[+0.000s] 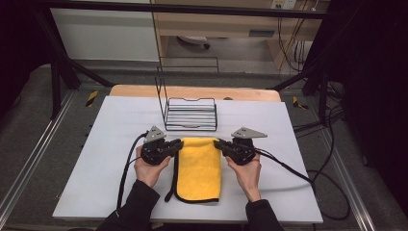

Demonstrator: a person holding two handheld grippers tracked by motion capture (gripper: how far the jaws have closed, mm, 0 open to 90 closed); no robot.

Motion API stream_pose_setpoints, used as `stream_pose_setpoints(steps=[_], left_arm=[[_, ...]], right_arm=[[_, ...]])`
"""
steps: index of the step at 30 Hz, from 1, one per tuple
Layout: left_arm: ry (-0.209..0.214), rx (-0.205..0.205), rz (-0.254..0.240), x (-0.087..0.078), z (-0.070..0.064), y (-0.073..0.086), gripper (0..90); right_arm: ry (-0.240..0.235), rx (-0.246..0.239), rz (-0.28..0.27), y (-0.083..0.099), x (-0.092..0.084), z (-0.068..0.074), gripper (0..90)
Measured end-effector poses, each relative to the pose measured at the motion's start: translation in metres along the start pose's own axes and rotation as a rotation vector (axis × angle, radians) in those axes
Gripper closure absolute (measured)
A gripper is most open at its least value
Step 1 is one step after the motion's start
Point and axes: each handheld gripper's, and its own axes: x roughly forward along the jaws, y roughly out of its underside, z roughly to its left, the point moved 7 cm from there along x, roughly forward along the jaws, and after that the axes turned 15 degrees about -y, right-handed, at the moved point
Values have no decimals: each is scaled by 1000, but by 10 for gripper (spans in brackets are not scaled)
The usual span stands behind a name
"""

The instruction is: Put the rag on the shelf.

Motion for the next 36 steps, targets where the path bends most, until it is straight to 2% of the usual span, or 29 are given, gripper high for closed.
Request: stream_pose_setpoints(steps=[15,26,36], left_arm=[[-4,2,-105,-24,-2,-21,791],[-6,6,-181,-42,-4,-44,792],[-17,15,-253,-54,-6,-65,793]], right_arm=[[9,-76,-83,-24,-16,20,836],[19,-136,-144,-46,-31,35,837],[36,-180,-190,-67,-42,43,838]])
